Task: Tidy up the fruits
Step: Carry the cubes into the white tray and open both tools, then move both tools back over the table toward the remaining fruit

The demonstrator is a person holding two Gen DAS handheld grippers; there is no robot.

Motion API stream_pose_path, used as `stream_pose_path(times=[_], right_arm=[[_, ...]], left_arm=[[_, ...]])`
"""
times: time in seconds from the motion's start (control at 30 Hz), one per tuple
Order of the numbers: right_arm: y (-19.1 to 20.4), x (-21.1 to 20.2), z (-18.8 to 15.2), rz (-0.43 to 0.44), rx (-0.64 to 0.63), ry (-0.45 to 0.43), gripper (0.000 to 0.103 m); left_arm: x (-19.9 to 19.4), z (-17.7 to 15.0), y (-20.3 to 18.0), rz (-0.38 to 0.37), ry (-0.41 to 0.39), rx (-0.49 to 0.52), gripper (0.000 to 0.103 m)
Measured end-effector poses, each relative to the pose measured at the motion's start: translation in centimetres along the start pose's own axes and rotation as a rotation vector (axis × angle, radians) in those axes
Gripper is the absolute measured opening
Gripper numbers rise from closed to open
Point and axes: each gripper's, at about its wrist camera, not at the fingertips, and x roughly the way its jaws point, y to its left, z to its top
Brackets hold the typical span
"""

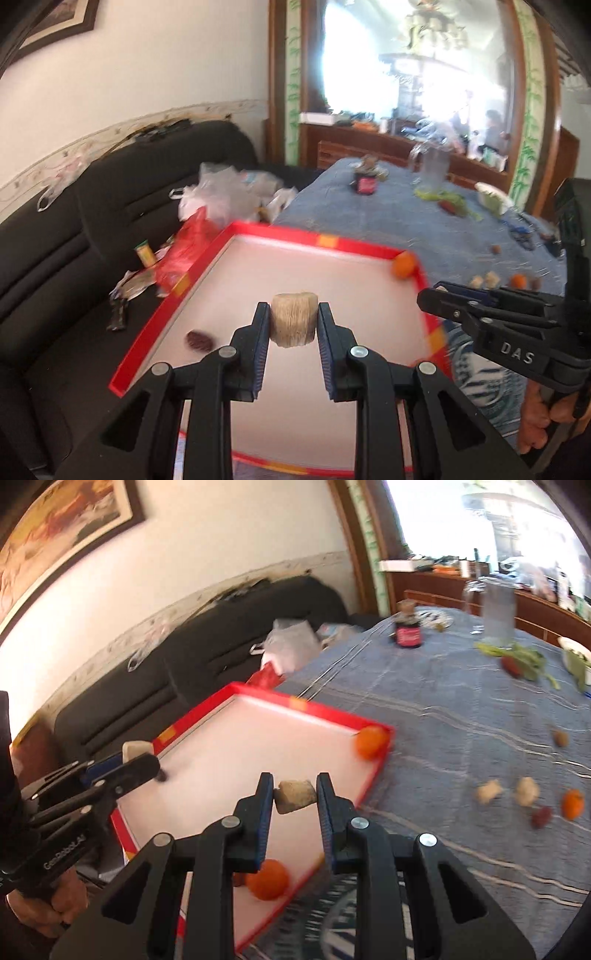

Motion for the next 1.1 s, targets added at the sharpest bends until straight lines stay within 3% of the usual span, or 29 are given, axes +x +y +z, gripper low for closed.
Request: stream_pose_path(times=[0.2, 0.4, 0.53, 0.6, 0.67, 0.73, 0.8, 0.97, 1.1], right_arm=[[1.1, 3.5, -0.6, -0.026, -0.021, 0.098, 0.026], [0.0, 5.8, -1.1, -0.041, 0.040, 0.195, 0.026], [0.2, 6.2, -0.9, -0.035, 0.040, 0.204, 0.027], [0.1, 6.4, -0.9, -0.022, 0.038, 0.218, 0.028], [0.1, 6.2, -0.9, 0.003, 0.035, 0.216, 0.033], [-0.1, 5.6, -0.8, 0.032, 0.049, 0.195, 0.050], [-0.4, 4.7, -0.7, 0.042, 0.065, 0.161, 0.057], [-2.3, 1.3, -0.1, 0.051, 0.110, 0.062, 0.059], [-4.8, -1.0, 0.2, -0.042, 0.122, 0.023, 0.064]], left_arm=[[2.3, -1.0, 0.5, 0.009, 0.077, 0.007, 0.024], [3.4, -1.7, -0.3, 0.009, 0.132, 0.042, 0.027], [3.8, -1.9, -0.2, 0.021, 0.150, 0.045, 0.047], [3.8, -1.9, -0.3, 0.033, 0.153, 0.049, 0.062], [3.7, -1.9, -0.2, 0.039, 0.153, 0.046, 0.067], [3.8, -1.9, -0.2, 0.048, 0.159, 0.043, 0.074], [3.9, -1.9, -0.1, 0.057, 0.163, 0.034, 0.079], [3.7, -1.7, -0.8, 0.059, 0.167, 0.033, 0.079], [3.0, -0.8, -2.0, 0.044, 0.147, 0.031, 0.079]])
